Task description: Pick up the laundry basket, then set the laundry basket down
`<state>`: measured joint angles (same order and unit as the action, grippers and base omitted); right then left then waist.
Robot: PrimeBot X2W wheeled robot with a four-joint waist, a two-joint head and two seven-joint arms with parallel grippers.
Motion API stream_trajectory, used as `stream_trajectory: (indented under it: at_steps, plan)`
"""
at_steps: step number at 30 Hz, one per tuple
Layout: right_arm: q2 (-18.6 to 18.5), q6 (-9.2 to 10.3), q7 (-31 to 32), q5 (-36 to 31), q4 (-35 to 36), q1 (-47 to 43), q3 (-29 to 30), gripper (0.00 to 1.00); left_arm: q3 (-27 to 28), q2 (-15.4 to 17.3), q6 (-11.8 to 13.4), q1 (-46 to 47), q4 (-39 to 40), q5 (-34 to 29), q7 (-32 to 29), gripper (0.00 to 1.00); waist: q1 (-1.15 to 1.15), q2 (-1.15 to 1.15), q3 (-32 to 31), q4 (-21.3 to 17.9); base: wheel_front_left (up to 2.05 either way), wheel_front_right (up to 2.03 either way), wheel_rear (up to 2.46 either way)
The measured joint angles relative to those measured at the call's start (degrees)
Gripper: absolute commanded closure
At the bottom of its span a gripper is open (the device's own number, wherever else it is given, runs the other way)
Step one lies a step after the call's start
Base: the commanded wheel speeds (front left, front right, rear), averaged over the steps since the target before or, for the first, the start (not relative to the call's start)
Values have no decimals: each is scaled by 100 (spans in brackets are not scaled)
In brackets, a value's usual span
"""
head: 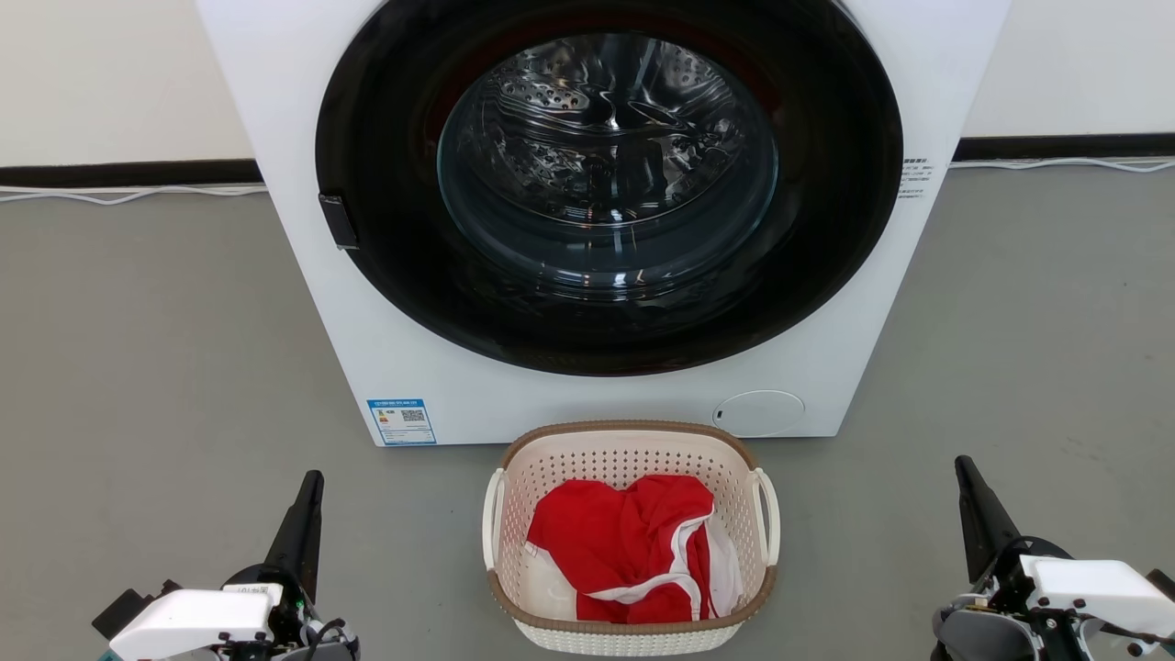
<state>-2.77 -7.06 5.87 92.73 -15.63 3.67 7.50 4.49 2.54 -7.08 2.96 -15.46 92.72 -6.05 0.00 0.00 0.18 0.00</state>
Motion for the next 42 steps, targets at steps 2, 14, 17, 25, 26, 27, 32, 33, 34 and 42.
stream_trajectory:
  at_steps: [2, 14, 17, 25, 26, 27, 32, 33, 34, 42]
  plan:
    - [0, 0, 0, -2, 0, 0, 1, 100, 0, -1, 0, 0, 0, 0, 0, 100, 0, 0, 0, 0, 0, 0, 0]
    - [48, 2, -9, -2, -196, -219, -24, 0, -15, -70, 3, -199, -222, 1, 11, 0, 0, 0, 0, 0, 0, 0, 0]
    - [56, 2, -35, -2, -180, -270, -51, 0, -40, -71, 3, -259, -221, 1, 53, 0, 0, 0, -4, -1, 0, 0, 0]
    - [56, 2, -144, -53, -65, -273, -129, 0, -110, -71, 3, -259, -133, 0, 199, 0, 1, 0, -2, 0, 0, 0, 0]
    - [56, 2, -176, -66, -41, -274, -145, 0, -113, -70, 3, -260, -127, -1, 208, 0, 1, 0, -2, 0, 0, 0, 0]
    - [56, 2, -193, -105, -19, -274, -160, 0, -120, -70, 3, -260, -119, -3, 219, 0, 1, 0, -2, -1, 0, 0, 0]
    - [55, 2, -269, -353, 33, -285, -190, 0, -165, -69, 3, -261, -77, -123, 312, 0, 1, 0, -6, -1, 0, 0, 0]
    - [56, 2, -299, -422, 47, -294, -193, 0, -172, -69, 3, -261, -75, -164, 314, 0, 1, 0, -7, -1, 0, 0, 0]
    - [55, 2, -304, -508, 60, -308, -194, 0, -180, -69, 3, -261, -75, -242, 328, 0, 1, 0, -9, -1, 0, 0, 0]
    - [55, 2, -438, -1141, 186, -343, -224, 0, -215, -67, 3, -261, -66, -757, 464, 0, 1, 0, -19, -6, 0, 0, 0]
